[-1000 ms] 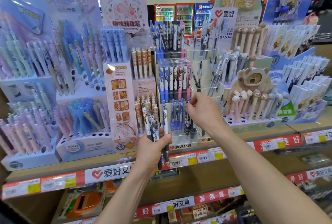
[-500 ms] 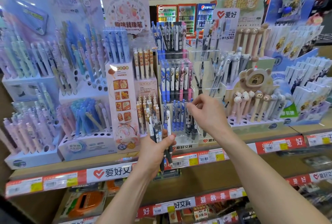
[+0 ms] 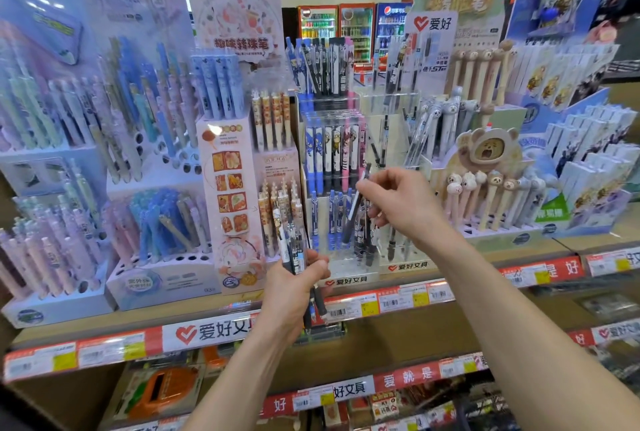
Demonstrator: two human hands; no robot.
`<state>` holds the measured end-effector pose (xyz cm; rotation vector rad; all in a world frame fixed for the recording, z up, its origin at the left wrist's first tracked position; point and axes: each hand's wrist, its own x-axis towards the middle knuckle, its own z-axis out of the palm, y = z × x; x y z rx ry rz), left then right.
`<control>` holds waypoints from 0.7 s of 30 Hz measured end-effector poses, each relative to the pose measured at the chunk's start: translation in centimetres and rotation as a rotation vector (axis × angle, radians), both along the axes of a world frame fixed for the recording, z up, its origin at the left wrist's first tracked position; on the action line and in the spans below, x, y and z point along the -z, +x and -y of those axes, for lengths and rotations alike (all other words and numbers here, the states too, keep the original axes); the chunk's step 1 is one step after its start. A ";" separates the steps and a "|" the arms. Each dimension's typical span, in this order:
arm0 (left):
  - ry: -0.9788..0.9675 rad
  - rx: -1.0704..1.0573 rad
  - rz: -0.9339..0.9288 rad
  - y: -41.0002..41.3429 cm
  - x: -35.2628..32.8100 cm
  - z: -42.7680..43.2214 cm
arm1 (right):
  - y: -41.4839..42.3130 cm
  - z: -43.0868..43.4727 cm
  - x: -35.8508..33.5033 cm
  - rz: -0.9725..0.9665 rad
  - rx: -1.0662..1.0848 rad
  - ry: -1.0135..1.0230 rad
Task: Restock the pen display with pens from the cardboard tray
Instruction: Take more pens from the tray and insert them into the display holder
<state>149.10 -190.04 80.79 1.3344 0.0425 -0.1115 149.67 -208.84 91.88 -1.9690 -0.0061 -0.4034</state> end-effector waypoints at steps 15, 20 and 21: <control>0.004 0.043 0.056 -0.3 -0.1 0.5 | 1.2 -0.3 3.1 0.071 0.190 -0.260; -0.020 0.025 0.057 -0.4 -0.1 0.4 | 1.5 -1.0 4.9 0.014 0.195 -0.376; -0.017 0.019 0.057 -0.3 -0.1 0.4 | 1.5 -1.1 5.2 0.007 0.199 -0.386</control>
